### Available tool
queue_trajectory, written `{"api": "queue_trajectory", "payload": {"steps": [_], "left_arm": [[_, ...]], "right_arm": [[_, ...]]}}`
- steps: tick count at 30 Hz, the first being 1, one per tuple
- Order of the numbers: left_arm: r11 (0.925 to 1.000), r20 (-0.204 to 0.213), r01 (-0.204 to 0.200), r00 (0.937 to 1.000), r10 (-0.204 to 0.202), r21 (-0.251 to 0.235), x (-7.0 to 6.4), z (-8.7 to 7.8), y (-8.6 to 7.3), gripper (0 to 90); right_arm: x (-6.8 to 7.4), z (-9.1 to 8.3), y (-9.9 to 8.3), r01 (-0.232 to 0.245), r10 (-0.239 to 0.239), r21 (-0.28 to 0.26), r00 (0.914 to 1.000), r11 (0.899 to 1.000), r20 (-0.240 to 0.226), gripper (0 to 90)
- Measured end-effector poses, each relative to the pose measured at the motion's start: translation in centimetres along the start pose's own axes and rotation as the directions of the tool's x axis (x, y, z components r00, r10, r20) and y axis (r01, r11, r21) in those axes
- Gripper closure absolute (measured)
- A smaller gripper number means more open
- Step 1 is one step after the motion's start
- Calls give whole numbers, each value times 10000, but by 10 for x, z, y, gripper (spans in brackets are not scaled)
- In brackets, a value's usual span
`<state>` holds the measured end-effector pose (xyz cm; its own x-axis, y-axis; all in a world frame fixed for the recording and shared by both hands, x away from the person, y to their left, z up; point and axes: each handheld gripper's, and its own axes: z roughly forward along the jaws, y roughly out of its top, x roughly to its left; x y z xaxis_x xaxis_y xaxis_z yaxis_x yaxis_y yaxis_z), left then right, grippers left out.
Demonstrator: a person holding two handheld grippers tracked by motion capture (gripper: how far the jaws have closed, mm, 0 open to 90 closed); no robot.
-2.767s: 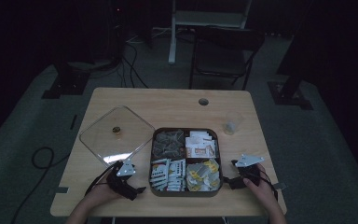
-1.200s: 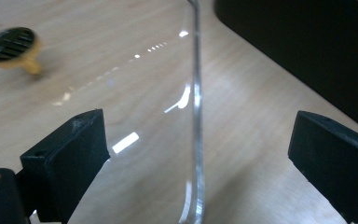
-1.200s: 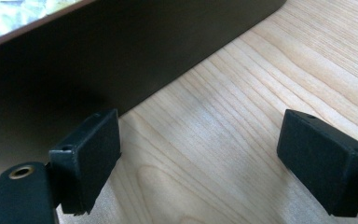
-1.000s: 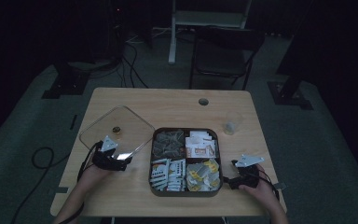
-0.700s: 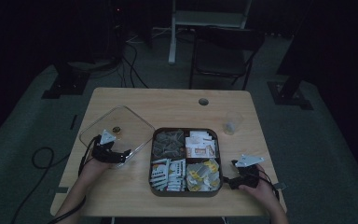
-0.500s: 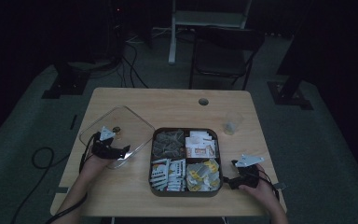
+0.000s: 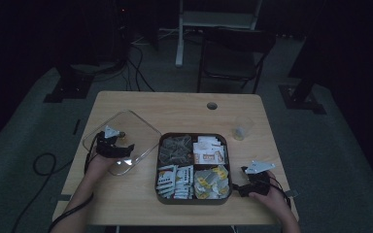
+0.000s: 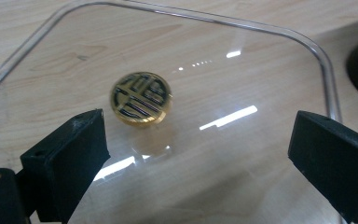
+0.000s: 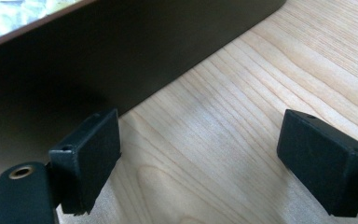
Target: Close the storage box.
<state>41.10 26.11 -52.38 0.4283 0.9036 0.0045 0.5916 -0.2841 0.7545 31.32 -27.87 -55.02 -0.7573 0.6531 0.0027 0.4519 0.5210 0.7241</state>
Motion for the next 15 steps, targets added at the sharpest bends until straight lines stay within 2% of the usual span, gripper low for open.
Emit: {"api": "queue_trajectory", "payload": {"steps": [7,8,11,15], "left_arm": [[9999,-248,100,9996,-100,20,6,8,5,83],[9998,-341,173,9993,-174,-27,8,10,6,128],[9995,-384,298,9988,-301,-83,12,13,6,163],[9988,-482,464,9977,-470,-136,17,18,5,292]], "right_arm": [[0,0,0,-6,6,1,10000,10000,2,127],[0,0,0,-5,5,1,10000,10000,2,127],[0,0,0,1,-1,0,10000,10000,2,127],[0,0,0,-4,4,1,10000,10000,3,127]]}}
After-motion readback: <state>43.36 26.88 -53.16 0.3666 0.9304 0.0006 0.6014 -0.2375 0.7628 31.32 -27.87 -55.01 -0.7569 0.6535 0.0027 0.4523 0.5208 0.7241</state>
